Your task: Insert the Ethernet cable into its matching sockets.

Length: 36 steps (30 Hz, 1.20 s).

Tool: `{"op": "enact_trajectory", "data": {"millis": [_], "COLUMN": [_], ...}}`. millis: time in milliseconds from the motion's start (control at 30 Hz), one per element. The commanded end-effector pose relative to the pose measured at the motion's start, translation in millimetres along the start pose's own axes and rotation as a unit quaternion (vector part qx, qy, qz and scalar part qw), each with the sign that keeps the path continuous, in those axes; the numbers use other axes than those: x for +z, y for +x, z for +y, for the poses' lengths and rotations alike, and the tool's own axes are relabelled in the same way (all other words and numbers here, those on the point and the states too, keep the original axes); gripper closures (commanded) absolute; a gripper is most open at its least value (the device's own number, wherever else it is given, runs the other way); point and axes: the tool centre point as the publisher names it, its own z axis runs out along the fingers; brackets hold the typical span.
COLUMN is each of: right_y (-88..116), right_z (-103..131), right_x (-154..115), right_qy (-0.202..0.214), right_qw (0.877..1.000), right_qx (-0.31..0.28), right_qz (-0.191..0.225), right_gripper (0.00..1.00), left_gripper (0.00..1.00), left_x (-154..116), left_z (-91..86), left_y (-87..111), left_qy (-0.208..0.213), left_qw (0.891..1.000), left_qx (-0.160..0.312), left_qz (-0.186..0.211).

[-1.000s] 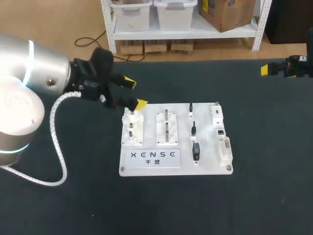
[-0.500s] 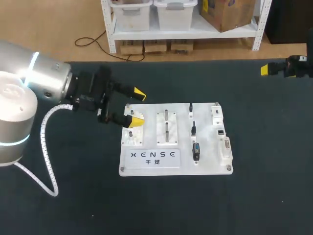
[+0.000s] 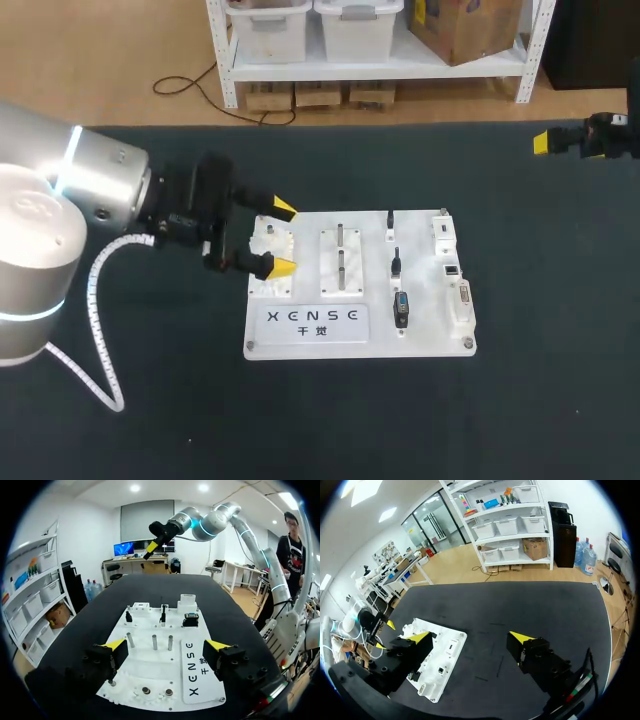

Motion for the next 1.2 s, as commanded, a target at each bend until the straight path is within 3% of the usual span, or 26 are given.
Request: {"op": "enact_trajectory", "data": {"millis": [33, 633, 867, 967, 1200], "right_y": [0, 0, 15, 26, 47], "right_z": [1, 1, 53, 73, 102], "right_x": [-1, -1, 29, 39, 60], "right_qy": [0.001, 0.001, 0.016, 0.043, 0.091], "right_qw": [1.0, 1.0, 0.998, 0.995, 0.985], "right_qx": [0.0, 0.0, 0.007, -0.009, -0.017], "right_qz": [0.0, 0.0, 0.058, 0.086, 0.146], "right_gripper": [0.0, 0.0, 0.0, 0.0, 0.0], "left_gripper": [0.0, 0.0, 0.0, 0.0, 0.0], "left_x": [3, 3, 3, 3, 3], "left_z": [-3.1, -3.1, -3.1, -3.1, -3.1], "left_y": [-0.3, -0.3, -0.3, -0.3, -0.3], "left_qy": [-0.012, -0.012, -0.012, -0.012, -0.012], "left_qw": [1.0, 1.0, 1.0, 1.0, 1.0], "left_qx": [-0.009, -0.009, -0.009, -0.009, -0.009], "left_qz": [0.013, 0.013, 0.013, 0.013, 0.013]}}
